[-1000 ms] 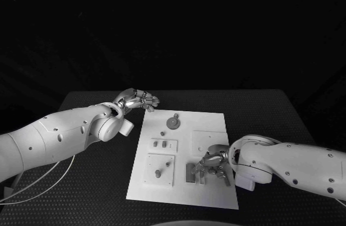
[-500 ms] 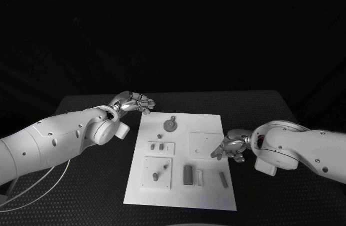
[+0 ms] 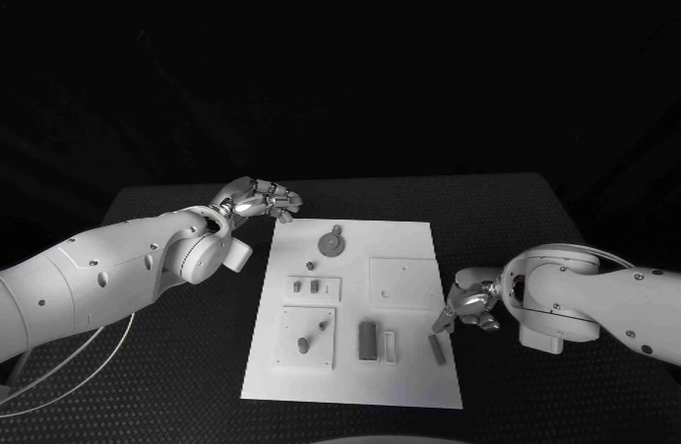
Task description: Assemble the parts on the task board
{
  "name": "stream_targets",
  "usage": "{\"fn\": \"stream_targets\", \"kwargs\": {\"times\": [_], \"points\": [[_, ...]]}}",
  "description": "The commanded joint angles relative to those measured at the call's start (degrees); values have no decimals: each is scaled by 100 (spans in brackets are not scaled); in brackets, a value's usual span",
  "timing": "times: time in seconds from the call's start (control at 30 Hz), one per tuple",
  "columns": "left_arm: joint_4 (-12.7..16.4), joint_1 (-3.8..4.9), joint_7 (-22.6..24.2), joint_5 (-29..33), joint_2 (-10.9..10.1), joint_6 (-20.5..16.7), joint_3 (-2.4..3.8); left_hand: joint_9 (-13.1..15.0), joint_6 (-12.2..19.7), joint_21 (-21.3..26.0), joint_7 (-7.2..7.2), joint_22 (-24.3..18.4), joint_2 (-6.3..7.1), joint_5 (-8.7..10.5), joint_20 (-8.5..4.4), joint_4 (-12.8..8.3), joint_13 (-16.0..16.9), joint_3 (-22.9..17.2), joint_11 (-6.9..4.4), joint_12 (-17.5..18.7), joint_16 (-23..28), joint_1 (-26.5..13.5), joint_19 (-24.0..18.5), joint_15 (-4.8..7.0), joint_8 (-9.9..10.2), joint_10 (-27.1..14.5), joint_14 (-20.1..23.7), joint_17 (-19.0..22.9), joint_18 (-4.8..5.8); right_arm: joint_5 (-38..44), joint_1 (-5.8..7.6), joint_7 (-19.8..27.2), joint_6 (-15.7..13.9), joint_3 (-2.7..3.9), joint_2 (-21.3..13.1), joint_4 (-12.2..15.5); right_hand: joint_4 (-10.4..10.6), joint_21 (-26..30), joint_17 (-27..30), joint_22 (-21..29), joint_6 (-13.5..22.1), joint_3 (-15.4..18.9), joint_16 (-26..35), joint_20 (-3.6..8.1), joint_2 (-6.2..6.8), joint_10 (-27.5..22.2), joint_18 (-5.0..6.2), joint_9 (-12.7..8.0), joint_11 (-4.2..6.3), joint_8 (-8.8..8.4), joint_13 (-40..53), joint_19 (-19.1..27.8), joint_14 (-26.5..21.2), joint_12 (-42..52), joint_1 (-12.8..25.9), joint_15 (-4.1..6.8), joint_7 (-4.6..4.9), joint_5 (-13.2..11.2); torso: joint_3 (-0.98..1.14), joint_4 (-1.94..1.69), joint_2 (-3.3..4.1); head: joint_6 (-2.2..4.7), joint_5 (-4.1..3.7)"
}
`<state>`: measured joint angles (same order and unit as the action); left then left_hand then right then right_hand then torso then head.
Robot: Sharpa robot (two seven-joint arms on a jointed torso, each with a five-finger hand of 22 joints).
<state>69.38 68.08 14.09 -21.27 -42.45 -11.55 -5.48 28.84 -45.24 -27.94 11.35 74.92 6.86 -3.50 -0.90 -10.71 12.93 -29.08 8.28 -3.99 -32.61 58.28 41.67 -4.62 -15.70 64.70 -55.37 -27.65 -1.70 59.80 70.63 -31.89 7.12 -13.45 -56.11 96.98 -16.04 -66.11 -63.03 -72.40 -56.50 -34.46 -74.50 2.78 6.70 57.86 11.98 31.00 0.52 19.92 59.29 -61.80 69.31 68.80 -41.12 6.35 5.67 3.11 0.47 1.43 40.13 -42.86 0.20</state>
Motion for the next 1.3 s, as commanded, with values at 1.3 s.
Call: {"fn": "stream_targets", "kwargs": {"times": [1.3], "points": [[36, 4, 40, 9, -18, 88, 2, -5, 22, 42, -5, 85, 2, 19, 11, 45, -11, 9, -14, -27, 35, -20, 20, -32, -16, -39, 7, -29, -73, 3118, -840, -209, -394, -57, 576, -30, -5, -39, 2, 53, -120, -187, 71, -17, -129, 129, 302, 29, 28, -5, 42, 24, 69, -73, -399, 28, -24, -33, -9, -6, 3, -99, 50]]}}
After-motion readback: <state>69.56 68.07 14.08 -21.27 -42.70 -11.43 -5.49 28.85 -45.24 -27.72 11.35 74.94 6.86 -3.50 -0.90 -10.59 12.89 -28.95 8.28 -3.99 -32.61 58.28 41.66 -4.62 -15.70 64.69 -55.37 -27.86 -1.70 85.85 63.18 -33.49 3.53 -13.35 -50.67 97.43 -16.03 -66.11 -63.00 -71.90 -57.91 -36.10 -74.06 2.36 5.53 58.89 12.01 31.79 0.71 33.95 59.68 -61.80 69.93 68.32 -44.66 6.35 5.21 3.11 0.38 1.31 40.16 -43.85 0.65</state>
